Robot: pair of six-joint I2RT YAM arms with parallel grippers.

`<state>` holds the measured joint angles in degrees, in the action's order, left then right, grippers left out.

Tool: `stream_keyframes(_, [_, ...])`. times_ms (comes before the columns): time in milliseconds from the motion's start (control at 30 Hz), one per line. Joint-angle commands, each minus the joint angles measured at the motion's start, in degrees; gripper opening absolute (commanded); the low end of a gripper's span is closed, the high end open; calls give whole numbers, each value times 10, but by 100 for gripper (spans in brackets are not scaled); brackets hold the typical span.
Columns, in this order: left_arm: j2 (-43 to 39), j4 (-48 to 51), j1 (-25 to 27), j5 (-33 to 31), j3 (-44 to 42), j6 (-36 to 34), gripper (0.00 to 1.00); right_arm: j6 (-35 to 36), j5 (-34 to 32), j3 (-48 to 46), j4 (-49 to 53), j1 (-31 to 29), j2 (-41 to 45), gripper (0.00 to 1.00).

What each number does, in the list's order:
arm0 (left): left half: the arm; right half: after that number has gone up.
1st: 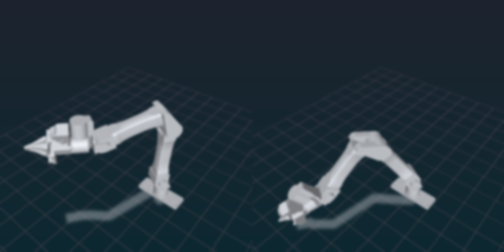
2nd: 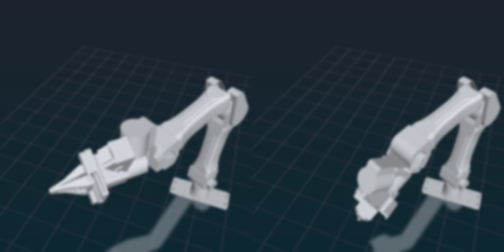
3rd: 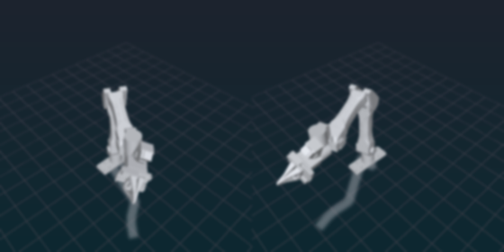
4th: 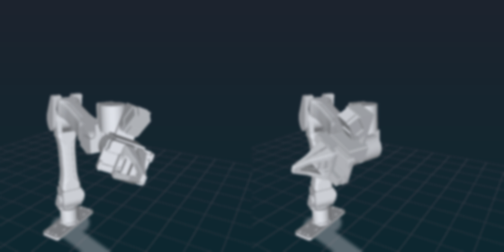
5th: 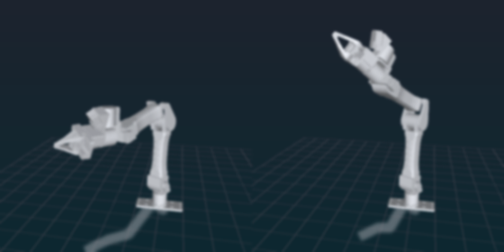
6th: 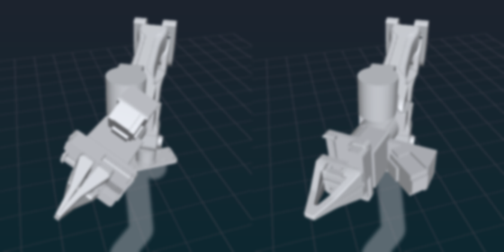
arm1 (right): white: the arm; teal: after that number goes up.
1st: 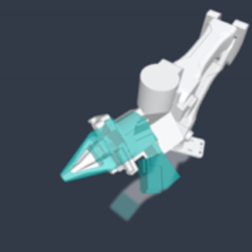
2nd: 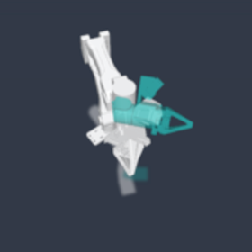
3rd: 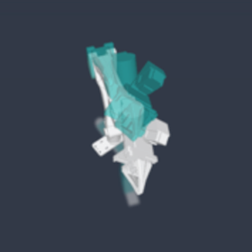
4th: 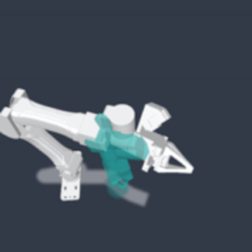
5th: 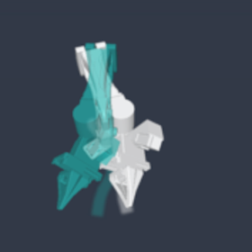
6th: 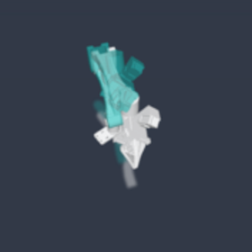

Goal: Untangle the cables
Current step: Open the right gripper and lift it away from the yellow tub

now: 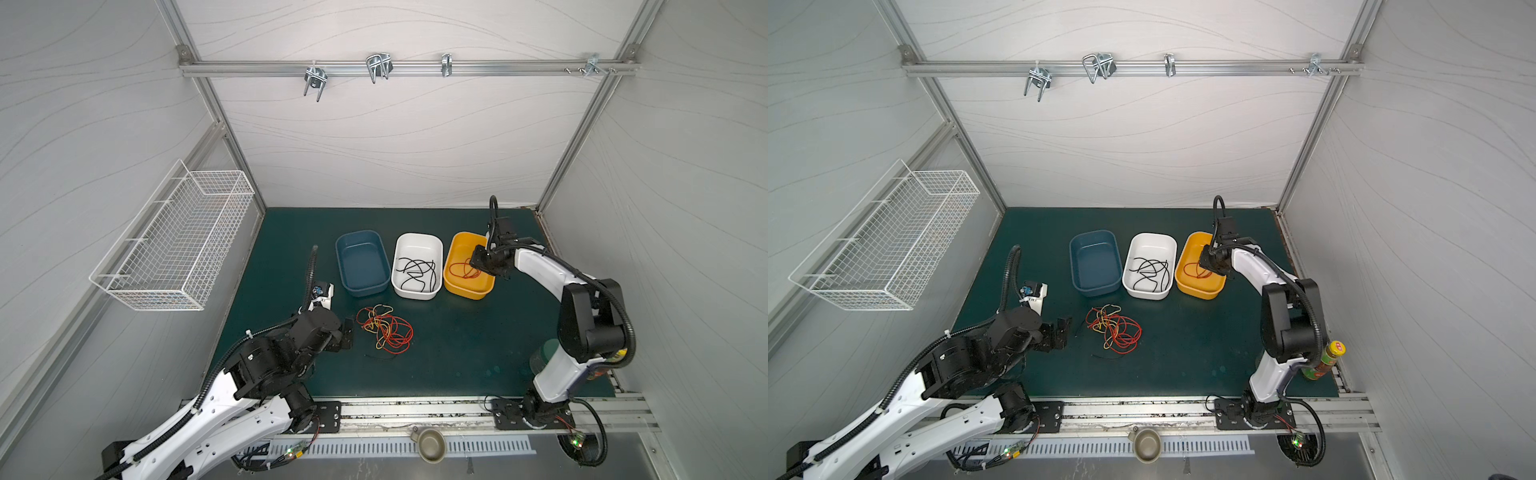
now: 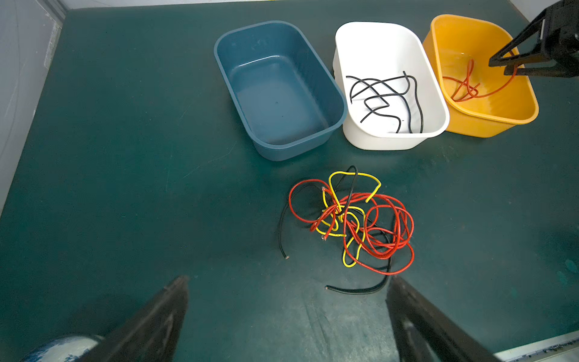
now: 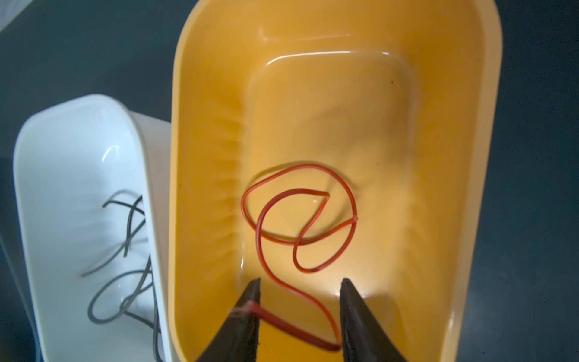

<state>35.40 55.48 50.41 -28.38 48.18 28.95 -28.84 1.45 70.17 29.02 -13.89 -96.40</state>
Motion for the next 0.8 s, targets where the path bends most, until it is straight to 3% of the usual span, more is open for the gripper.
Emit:
stream_keyframes(0, [-2, -6, 2, -21, 11, 9, 99, 9, -15, -1, 38, -5, 64, 49])
stream_keyframes(167, [-9, -5, 2, -29, 10, 11, 99, 23, 2, 11, 69, -9, 105, 58])
stream_keyframes(333, [-9, -2, 3, -31, 12, 12, 99, 29, -2, 9, 92, -52, 163, 63])
stream_keyframes(633, [9, -7, 4, -22, 9, 8, 99, -1, -37, -73, 96, -208, 325, 95])
stream_keyframes(767, [19, -9, 4, -15, 9, 5, 99, -44, -68, -106, 91, -293, 371, 99])
